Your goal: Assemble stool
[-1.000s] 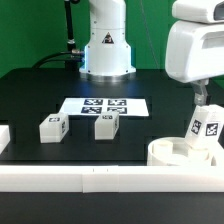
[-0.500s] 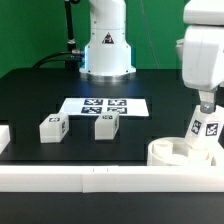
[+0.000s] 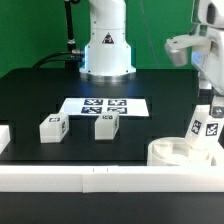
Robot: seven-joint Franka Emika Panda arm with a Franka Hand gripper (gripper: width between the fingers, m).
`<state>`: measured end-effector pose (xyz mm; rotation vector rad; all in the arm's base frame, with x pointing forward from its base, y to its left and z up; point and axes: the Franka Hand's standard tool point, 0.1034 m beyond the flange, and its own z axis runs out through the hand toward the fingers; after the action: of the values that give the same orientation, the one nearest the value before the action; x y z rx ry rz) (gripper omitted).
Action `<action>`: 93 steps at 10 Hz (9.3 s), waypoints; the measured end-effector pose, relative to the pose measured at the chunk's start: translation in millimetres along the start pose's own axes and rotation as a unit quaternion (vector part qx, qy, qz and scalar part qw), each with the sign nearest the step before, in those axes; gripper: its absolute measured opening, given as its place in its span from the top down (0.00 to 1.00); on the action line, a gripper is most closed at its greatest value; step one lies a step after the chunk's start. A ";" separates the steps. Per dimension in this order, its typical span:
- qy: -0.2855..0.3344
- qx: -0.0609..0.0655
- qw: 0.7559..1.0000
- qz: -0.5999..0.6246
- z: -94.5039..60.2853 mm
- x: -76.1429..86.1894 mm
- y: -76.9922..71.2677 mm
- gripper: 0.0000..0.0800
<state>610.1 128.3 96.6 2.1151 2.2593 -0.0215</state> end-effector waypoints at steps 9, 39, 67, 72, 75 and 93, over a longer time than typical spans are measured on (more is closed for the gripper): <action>-0.013 0.012 0.986 -0.165 16.3 -6.7 -5.9 0.54; 0.023 0.083 0.152 0.985 19.7 2.9 -16.6 0.57; 0.139 0.052 0.555 0.818 -9.7 3.8 0.6 0.19; 0.103 -0.005 0.799 0.592 0.0 -0.5 -7.5 0.19; 0.095 -0.020 0.862 0.497 0.3 -4.2 -7.0 0.19; -0.021 0.094 0.823 0.560 18.1 -10.7 -21.9 0.58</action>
Offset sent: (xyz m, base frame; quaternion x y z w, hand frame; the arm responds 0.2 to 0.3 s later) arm -0.0056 0.0151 -0.0075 -0.0092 0.0344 -0.1711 0.9846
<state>589.4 115.4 78.6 3.1084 0.6937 -0.2424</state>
